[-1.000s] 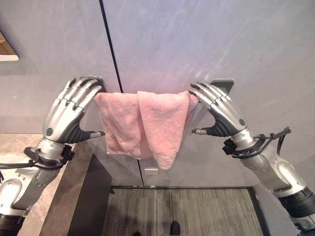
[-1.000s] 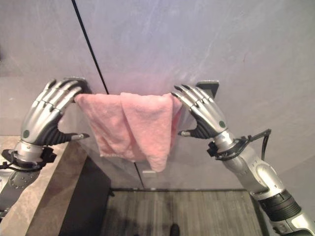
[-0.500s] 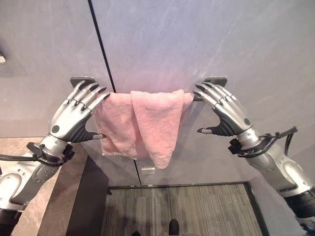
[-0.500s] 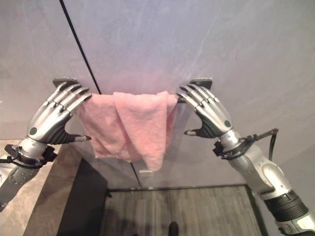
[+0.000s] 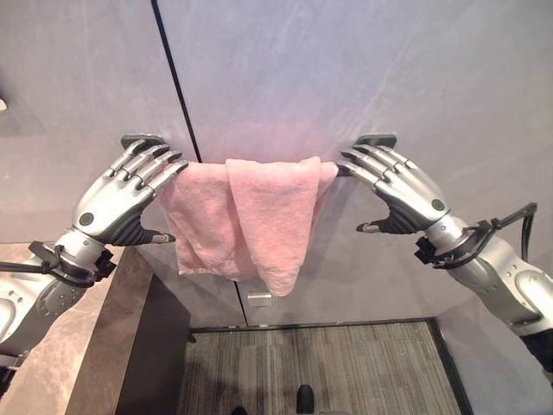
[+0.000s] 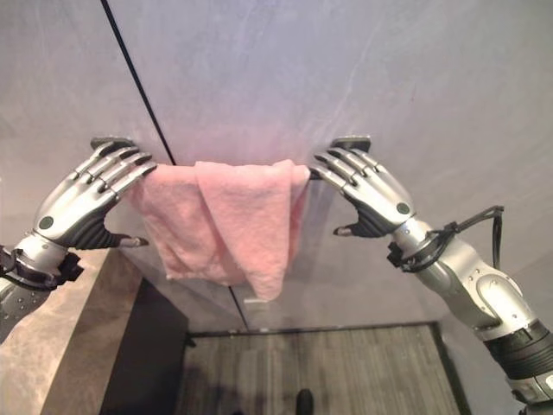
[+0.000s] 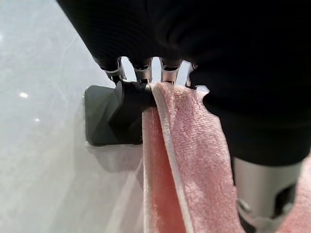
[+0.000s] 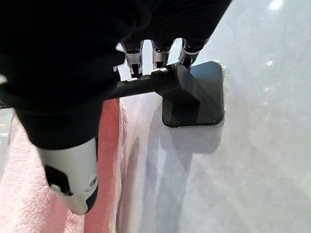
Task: Put brush and paste in cup on sink, flatten towel.
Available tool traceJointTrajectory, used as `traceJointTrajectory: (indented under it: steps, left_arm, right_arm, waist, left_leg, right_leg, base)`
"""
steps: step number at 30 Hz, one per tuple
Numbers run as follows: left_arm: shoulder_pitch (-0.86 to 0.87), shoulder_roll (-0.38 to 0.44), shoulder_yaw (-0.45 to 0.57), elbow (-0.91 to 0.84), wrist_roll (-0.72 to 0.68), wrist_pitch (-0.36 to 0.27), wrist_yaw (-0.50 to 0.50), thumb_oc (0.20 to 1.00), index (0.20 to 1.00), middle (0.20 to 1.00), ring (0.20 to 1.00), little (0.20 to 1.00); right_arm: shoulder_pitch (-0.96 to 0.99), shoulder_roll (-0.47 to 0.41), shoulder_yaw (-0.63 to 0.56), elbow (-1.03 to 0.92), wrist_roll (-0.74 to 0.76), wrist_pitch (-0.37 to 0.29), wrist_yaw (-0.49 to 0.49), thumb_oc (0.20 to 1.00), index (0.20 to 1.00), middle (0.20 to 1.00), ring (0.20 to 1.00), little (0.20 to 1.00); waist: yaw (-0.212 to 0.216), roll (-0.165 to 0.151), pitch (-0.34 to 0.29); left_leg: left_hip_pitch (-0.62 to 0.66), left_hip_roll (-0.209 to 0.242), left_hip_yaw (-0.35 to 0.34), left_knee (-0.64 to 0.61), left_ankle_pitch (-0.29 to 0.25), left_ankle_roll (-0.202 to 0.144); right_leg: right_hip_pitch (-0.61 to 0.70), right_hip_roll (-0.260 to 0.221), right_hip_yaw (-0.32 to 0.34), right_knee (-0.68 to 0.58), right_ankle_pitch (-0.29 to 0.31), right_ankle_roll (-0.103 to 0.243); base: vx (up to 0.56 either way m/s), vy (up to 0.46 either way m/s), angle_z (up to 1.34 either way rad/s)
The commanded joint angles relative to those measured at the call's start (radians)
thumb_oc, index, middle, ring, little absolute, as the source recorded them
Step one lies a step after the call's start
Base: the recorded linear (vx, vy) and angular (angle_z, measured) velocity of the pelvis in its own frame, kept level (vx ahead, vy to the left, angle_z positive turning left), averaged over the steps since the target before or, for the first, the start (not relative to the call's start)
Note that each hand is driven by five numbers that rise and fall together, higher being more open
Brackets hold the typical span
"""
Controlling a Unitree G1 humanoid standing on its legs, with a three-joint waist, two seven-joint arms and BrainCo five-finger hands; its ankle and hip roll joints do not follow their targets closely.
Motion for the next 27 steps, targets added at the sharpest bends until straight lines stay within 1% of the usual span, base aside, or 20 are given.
traceJointTrajectory:
  steps: [1,3,6,9,10,11,14,17,21,27]
  left_arm:
    - [0.023,0.063,-0.026,0.060,-0.024,0.026,-0.039,1.000,1.000,1.000,1.000,1.000]
    - [0.025,0.054,-0.025,0.058,-0.021,0.026,-0.040,1.000,1.000,1.000,1.000,1.000]
    - [0.028,0.035,-0.015,0.049,-0.016,0.032,-0.039,1.000,1.000,1.000,1.000,1.000]
    - [0.029,0.018,-0.014,0.049,-0.016,0.030,-0.035,1.000,1.000,1.000,1.000,1.000]
    - [0.029,0.013,-0.013,0.041,-0.018,0.030,-0.034,1.000,1.000,1.000,1.000,1.000]
    - [0.028,0.014,-0.014,0.042,-0.018,0.029,-0.033,1.000,1.000,1.000,1.000,1.000]
    - [0.031,0.004,-0.013,0.037,-0.022,0.035,-0.027,1.000,1.000,1.000,1.000,1.000]
    - [0.033,-0.001,-0.013,0.036,-0.020,0.038,-0.023,1.000,1.000,1.000,1.000,1.000]
    - [0.036,0.001,-0.017,0.033,-0.019,0.038,-0.023,1.000,1.000,1.000,1.000,1.000]
    - [0.032,-0.001,-0.025,0.033,-0.020,0.040,-0.027,1.000,1.000,1.000,1.000,1.000]
  right_arm:
    - [0.042,0.010,0.011,0.032,-0.018,0.027,-0.005,1.000,1.000,1.000,1.000,1.000]
    - [0.065,0.024,-0.015,0.032,-0.021,0.033,-0.013,1.000,1.000,1.000,1.000,1.000]
    - [0.119,0.079,-0.085,0.017,-0.016,0.046,-0.041,1.000,1.000,1.000,1.000,1.000]
    - [0.153,0.127,-0.120,-0.005,-0.003,0.044,-0.069,1.000,1.000,1.000,1.000,1.000]
    - [0.169,0.154,-0.130,-0.027,0.005,0.038,-0.085,1.000,1.000,1.000,1.000,1.000]
    - [0.172,0.155,-0.132,-0.029,0.004,0.038,-0.085,1.000,1.000,1.000,1.000,1.000]
    - [0.179,0.197,-0.122,-0.050,0.022,0.031,-0.093,1.000,1.000,1.000,1.000,1.000]
    - [0.176,0.209,-0.113,-0.057,0.032,0.029,-0.090,1.000,1.000,1.000,1.000,1.000]
    - [0.145,0.196,-0.078,-0.063,0.040,0.022,-0.078,1.000,1.000,1.000,1.000,1.000]
    - [0.099,0.186,-0.040,-0.065,0.046,0.022,-0.064,1.000,1.000,1.000,1.000,1.000]
  waist:
    - [0.002,-0.039,-0.041]
    - [0.001,-0.039,-0.042]
    - [0.000,-0.040,-0.042]
    - [-0.003,-0.040,-0.041]
    - [-0.003,-0.042,-0.039]
    - [-0.002,-0.043,-0.039]
    - [-0.001,-0.050,-0.034]
    - [0.002,-0.057,-0.034]
    - [0.008,-0.071,-0.032]
    - [0.013,-0.079,-0.032]
  left_leg:
    - [-0.030,0.061,-0.018,0.004,0.032,-0.060]
    - [-0.029,0.061,-0.018,0.004,0.031,-0.060]
    - [-0.030,0.060,-0.018,0.004,0.030,-0.057]
    - [-0.032,0.060,-0.017,0.004,0.029,-0.056]
    - [-0.034,0.061,-0.016,0.004,0.030,-0.055]
    - [-0.035,0.060,-0.016,0.004,0.030,-0.055]
    - [-0.041,0.061,-0.015,0.004,0.032,-0.054]
    - [-0.043,0.062,-0.014,0.004,0.033,-0.053]
    - [-0.050,0.062,-0.011,0.004,0.034,-0.054]
    - [-0.060,0.062,-0.010,0.004,0.036,-0.054]
  right_leg:
    - [0.046,-0.187,-0.029,0.007,0.029,0.152]
    - [0.046,-0.187,-0.030,0.007,0.029,0.152]
    - [0.044,-0.187,-0.029,0.007,0.029,0.153]
    - [0.041,-0.188,-0.028,0.007,0.030,0.153]
    - [0.038,-0.187,-0.027,0.007,0.032,0.153]
    - [0.038,-0.188,-0.027,0.007,0.032,0.153]
    - [0.030,-0.186,-0.021,0.007,0.037,0.154]
    - [0.025,-0.185,-0.020,0.007,0.040,0.155]
    - [0.016,-0.184,-0.019,0.007,0.045,0.157]
    - [0.010,-0.186,-0.020,0.007,0.049,0.158]
  base:
    - [0.00,0.000,0.00]
    - [0.00,0.000,0.00]
    - [0.00,0.000,0.00]
    - [0.00,0.000,0.00]
    - [0.00,0.000,0.00]
    - [0.00,0.000,0.00]
    - [0.00,0.000,0.00]
    - [0.00,0.000,0.00]
    - [0.00,0.000,0.00]
    - [0.00,0.008,-0.03]
